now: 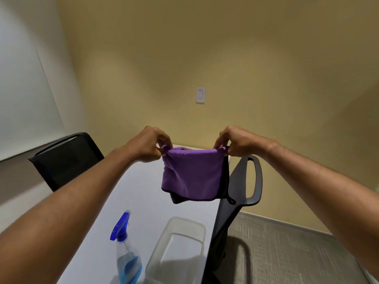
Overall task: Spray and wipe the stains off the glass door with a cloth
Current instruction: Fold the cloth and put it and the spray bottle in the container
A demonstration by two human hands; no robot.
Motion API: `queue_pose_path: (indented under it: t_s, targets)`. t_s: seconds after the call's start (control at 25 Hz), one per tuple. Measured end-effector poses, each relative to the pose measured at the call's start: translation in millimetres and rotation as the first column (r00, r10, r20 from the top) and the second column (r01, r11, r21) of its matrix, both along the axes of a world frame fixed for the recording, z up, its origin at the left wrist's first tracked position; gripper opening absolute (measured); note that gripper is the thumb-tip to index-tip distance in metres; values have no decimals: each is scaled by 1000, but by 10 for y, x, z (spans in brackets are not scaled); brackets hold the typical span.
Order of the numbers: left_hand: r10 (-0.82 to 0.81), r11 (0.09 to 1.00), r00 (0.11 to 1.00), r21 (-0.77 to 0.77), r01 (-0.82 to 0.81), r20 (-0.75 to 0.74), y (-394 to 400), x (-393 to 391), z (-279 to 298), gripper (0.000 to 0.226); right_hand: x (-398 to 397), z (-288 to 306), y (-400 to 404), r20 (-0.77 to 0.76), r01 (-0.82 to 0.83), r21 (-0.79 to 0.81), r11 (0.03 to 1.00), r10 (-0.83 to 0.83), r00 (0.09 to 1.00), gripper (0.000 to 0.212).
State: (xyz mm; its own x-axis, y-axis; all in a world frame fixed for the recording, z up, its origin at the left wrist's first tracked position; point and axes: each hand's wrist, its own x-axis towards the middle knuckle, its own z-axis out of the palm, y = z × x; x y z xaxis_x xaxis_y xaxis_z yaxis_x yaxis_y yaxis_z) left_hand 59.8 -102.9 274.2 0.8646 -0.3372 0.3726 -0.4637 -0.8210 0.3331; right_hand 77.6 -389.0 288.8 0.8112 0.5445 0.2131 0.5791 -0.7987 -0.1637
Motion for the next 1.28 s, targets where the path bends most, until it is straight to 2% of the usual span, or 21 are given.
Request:
queue_pose_path:
  t_s: [0.08, 0.2, 0.32, 0.4, 0.56, 0.72, 1.08, 1.2, 1.28]
  targets:
    - [-18, 1000, 1000, -8, 18, -6, 23, 67, 6, 38, 87, -19, 54, 6, -4, 18, 1000, 3, 1000, 30]
    - [-83, 997, 997, 1, 83, -4, 4, 132, 65, 44, 164, -29, 203, 102, -63, 85, 994, 55, 993, 34]
    - [-152, 988, 988, 12, 152, 24, -29, 265, 136, 40, 234, -13, 367, 183, -133, 95, 987, 114, 976, 35]
    - [-180, 984, 983, -12, 180, 41, -29, 363, 176, 38, 281, -6, 432, 200, -144, 180, 973, 107, 974, 35]
    - [-230, 969, 970, -76, 236, 79, -27, 509, 234, 34, 312, -1, 545, 118, -119, 460, 880, 72, 990, 39]
    - [-281, 932, 955, -210, 296, 98, -49, 629, 250, 32, 341, 70, 688, 39, -95, 610, 787, 89, 995, 39]
    - [-366, 853, 924, -356, 382, 112, -73, 809, 255, 26, 432, 145, 786, -92, 3, 695, 719, 86, 992, 45]
    - [-332, 850, 936, -392, 351, 119, -80, 871, 253, 27, 469, 133, 807, -75, -10, 677, 736, 82, 994, 44]
    - [-289, 867, 950, -388, 313, 120, -83, 921, 252, 27, 503, 132, 801, -76, -6, 633, 774, 69, 995, 51]
